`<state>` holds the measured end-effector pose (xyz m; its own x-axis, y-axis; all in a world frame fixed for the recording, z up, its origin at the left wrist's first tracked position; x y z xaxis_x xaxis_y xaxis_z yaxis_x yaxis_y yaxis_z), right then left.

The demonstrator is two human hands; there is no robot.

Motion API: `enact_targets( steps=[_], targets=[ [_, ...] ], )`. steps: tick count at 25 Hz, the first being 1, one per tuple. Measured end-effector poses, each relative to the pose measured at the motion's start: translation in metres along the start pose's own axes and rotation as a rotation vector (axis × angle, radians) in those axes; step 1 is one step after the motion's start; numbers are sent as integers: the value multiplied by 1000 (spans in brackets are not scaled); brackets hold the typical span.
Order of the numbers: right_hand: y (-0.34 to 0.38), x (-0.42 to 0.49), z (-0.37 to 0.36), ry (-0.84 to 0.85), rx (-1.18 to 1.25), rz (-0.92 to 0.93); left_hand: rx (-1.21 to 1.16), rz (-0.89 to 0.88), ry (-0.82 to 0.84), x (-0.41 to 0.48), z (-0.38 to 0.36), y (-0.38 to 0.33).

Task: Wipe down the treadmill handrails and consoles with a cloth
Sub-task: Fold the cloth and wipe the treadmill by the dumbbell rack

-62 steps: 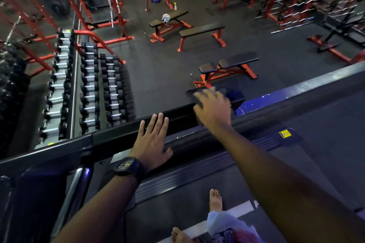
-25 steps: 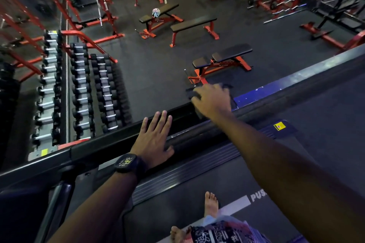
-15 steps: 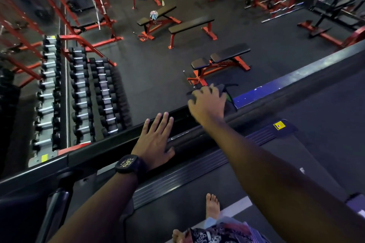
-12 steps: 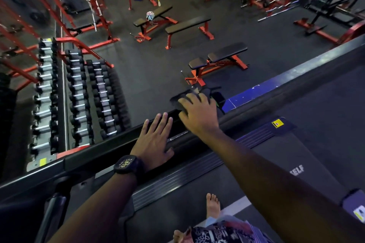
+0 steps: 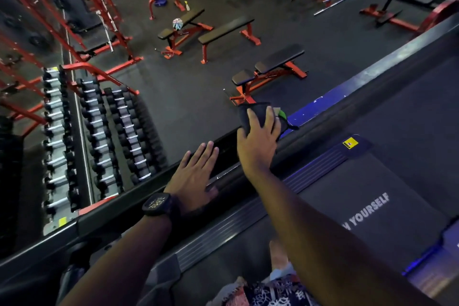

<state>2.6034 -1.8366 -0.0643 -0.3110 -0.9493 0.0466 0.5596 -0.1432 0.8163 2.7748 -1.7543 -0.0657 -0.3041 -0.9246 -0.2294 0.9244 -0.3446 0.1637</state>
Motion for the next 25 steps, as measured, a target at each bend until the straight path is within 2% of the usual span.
enact_targets(
  steps=[5,10,13,16,17,21,23,25],
  targets=[
    [10,-69,-38,-136,397,-173,-16,-82,-26,4,3,4],
    [-9,-53,-35,-266,734,-439,-31,-205,-7,0,4,9],
    [-5,-85,-52,-193,815,-459,-63,-238,1,0,3,16],
    [-30,-60,-38,-260,888,-430,-69,-280,14,-1,2,14],
    [-41,-45,-31,-290,901,-471,-75,-283,8,-1,3,14],
    [-28,-73,-56,-228,917,-547,-127,-282,5,-2,3,21],
    [-23,-88,-61,-167,898,-503,-139,-279,12,-1,3,19],
    [-37,-65,-54,-215,902,-460,-131,-265,23,-2,4,17]
  ],
)
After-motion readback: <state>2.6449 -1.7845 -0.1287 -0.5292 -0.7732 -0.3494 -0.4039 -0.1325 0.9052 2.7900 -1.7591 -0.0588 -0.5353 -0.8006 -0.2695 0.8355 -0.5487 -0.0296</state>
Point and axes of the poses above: each hand's wrist, its own x-axis towards the middle knuckle, its own z-axis out of the back of the hand, y = z × x, the point moved 7 cm from there along x, towards the middle knuckle, and after that the axes turned 9 degrees about x, right-handed, at the moved point
